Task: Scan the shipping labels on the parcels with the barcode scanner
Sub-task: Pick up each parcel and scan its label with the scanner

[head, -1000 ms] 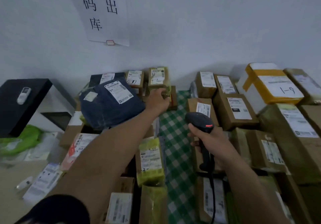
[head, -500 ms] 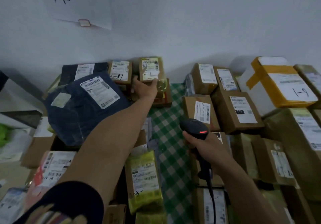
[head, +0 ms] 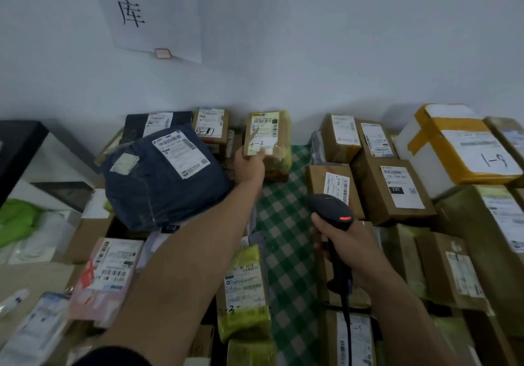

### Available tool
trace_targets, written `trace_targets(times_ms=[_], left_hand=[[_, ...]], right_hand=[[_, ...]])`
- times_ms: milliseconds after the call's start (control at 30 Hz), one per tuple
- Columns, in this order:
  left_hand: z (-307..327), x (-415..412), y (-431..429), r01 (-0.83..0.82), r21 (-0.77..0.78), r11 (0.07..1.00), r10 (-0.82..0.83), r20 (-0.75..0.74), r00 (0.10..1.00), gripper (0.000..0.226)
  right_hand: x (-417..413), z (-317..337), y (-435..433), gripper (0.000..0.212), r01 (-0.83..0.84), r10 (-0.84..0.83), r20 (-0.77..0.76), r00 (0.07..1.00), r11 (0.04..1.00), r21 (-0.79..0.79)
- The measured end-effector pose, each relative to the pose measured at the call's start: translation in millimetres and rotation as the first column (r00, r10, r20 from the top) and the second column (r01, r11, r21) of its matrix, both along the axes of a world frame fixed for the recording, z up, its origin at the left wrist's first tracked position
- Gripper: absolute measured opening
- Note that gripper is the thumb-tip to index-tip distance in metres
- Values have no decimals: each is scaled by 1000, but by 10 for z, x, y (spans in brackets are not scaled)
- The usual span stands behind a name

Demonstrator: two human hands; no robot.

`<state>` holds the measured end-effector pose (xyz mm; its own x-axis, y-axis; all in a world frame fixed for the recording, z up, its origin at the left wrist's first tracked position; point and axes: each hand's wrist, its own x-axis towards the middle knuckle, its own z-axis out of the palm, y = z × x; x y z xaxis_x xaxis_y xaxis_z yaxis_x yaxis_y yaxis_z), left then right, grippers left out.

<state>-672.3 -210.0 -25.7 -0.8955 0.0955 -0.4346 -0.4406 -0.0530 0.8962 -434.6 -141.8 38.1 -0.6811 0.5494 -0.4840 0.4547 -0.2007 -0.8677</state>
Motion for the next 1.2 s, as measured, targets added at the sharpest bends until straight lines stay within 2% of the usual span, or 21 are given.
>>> trace_targets(times_ms=[167, 333, 500, 633, 833, 1033, 1200], left_hand=[[440, 926, -312, -4, 109, 994, 12, -66, 998, 53], [719, 1966, -668, 9, 146, 989, 9, -116, 993, 51], [794, 2648, -895, 139, 139, 980, -115, -171, 978, 59], [812, 2849, -1103, 286, 5, 958, -280, -203, 938, 74], [1059, 2906, -1397, 447, -53, 893, -449, -195, 872, 52], [1154, 2864, -1462, 523, 42, 851, -505, -206, 838, 87], [1092, 2849, -1371, 482, -126, 867, -494, -337, 801, 91]], right_hand=[[146, 237, -52, 29, 126, -126, -144, 981, 992, -12], [438, 434, -170, 11, 196, -190, -256, 948, 981, -2], [888, 583, -298, 43, 138, -133, -342, 930, 990, -10], [1240, 602, -288, 52, 110, -107, -336, 936, 994, -10], [1595, 683, -314, 39, 95, -112, -347, 931, 993, -66], [1738, 714, -311, 44, 50, -48, -358, 933, 999, -3], [1765, 711, -346, 33, 204, -151, -280, 948, 964, 169]])
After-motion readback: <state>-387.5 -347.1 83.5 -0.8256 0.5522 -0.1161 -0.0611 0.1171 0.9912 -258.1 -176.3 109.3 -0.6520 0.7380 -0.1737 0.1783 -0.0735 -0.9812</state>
